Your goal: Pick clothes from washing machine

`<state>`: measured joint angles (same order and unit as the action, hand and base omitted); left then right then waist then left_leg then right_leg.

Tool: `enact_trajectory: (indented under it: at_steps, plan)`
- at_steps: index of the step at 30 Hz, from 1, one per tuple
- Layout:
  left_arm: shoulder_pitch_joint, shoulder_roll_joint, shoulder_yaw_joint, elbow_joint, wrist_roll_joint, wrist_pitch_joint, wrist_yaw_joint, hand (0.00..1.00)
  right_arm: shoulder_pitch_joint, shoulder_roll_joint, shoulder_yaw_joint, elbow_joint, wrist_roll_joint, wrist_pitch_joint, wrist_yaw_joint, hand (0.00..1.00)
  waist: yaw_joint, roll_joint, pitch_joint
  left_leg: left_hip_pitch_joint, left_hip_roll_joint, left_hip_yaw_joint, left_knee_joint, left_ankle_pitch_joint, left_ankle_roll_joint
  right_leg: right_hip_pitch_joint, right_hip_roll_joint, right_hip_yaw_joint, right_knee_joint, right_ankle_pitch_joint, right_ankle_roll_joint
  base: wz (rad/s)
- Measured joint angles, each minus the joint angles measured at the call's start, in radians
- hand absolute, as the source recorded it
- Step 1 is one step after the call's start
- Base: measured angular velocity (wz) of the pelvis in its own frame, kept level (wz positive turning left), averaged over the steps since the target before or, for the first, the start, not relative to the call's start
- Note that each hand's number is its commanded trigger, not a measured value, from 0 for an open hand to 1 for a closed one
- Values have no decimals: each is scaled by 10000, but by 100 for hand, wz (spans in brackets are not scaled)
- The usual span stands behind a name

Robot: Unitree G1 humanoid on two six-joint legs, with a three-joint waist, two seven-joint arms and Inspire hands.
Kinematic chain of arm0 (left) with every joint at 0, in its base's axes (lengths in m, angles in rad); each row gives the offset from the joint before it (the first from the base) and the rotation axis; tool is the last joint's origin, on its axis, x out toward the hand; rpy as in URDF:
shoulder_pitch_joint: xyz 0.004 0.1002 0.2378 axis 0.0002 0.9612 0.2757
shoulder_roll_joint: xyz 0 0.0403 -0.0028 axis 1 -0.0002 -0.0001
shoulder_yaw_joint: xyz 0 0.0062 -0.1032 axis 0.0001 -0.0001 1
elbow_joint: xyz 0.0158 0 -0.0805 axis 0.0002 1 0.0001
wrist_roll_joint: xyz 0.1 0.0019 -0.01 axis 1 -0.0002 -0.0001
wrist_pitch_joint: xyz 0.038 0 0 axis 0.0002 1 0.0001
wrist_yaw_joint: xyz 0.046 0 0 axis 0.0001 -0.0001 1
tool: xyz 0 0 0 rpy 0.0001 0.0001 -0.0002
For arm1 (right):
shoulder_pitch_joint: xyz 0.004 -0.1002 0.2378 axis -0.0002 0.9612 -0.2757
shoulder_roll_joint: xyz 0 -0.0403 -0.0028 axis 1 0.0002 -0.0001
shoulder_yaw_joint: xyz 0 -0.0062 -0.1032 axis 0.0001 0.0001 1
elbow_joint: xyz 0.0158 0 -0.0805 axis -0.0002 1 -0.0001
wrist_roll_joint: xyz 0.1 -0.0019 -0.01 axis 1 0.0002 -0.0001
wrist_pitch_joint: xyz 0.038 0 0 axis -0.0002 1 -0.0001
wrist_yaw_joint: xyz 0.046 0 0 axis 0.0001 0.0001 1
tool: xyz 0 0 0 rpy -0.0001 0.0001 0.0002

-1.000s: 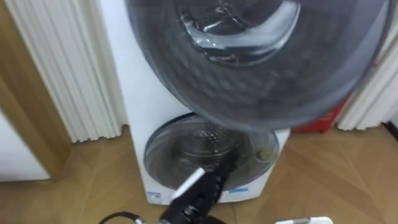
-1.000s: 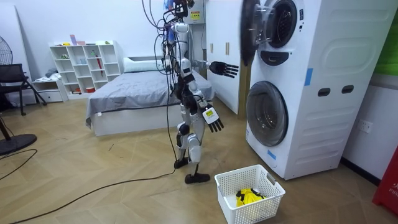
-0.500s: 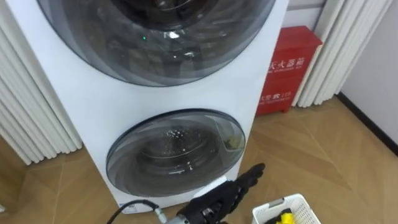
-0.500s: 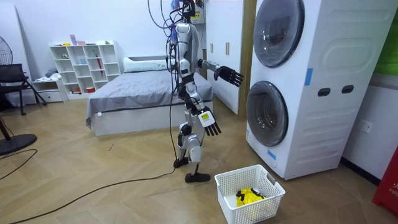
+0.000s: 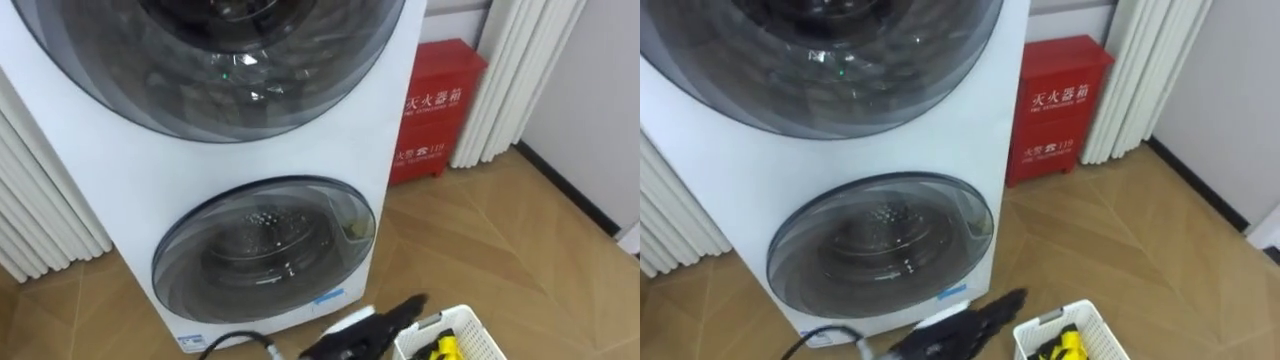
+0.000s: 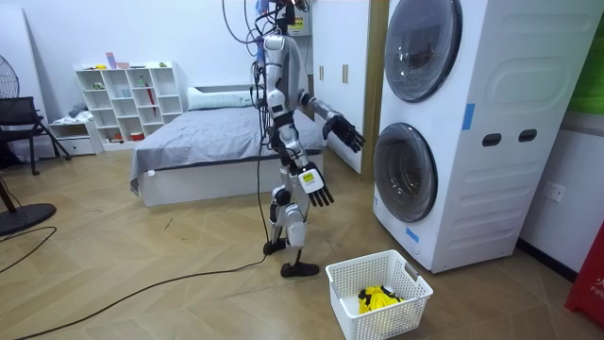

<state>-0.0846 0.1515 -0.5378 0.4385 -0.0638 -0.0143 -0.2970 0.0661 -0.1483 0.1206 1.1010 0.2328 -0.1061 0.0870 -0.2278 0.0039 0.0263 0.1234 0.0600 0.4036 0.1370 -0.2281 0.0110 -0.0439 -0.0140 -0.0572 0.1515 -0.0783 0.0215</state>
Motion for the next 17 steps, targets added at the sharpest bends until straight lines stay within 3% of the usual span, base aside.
enact_trajectory:
  at_steps: [2, 4, 6, 7, 9, 13, 17]
  plan:
    - [450, -38, 664, 1402, 378, -312, 479, 0, 193, 33, -165, 113, 323, -3, -6, 0, 417, -52, -7, 124, 7, -133, 6, 6, -13, 88, 32, 3, -17, -39, -57, -15]
    - [941, 19, 1458, 2709, 365, -349, 1085, 0, 290, 46, -227, 216, 776, 53, -19, 0, 654, -77, -59, 120, 28, -426, 8, -5, -32, 104, 65, -39, -14, -92, -90, -2]
    - [1538, 51, 2968, 4430, 378, -472, 1784, 0, 445, 123, -444, 445, 1390, 142, -1, 0, 1015, -159, -118, 109, 52, -798, 8, -5, -45, 179, 78, -176, -11, -190, -127, 18]
    - [1705, 69, 3357, 4784, 375, -492, 1937, 0, 484, 149, -625, 546, 1490, 152, 44, 0, 1022, -175, -140, 106, 60, -840, 8, -7, -50, 202, 74, -251, -11, -217, -131, 31]
    - [2331, 234, 4631, 5800, 304, -676, 2534, 0, 694, 191, -1025, 676, 2008, 177, 193, 0, 1502, -118, -206, 201, 182, -853, 9, -135, -265, 267, 152, -569, -34, -277, -164, 13]
    - [3087, 343, 5647, 6468, -5, -753, 3365, 0, 702, 216, -1039, 851, 2328, 193, 497, 0, 1849, -95, -203, 284, 187, -1352, -3, -147, -283, 476, 133, -1012, -57, -300, -179, 11]
    - [3328, -76, 6150, 6574, -230, -748, 3756, 0, 684, 247, -1036, 1162, 2734, 273, 883, 0, 2113, -54, -181, 286, 163, -1422, -31, -147, -283, 592, 100, -1086, -152, -296, -173, 7]
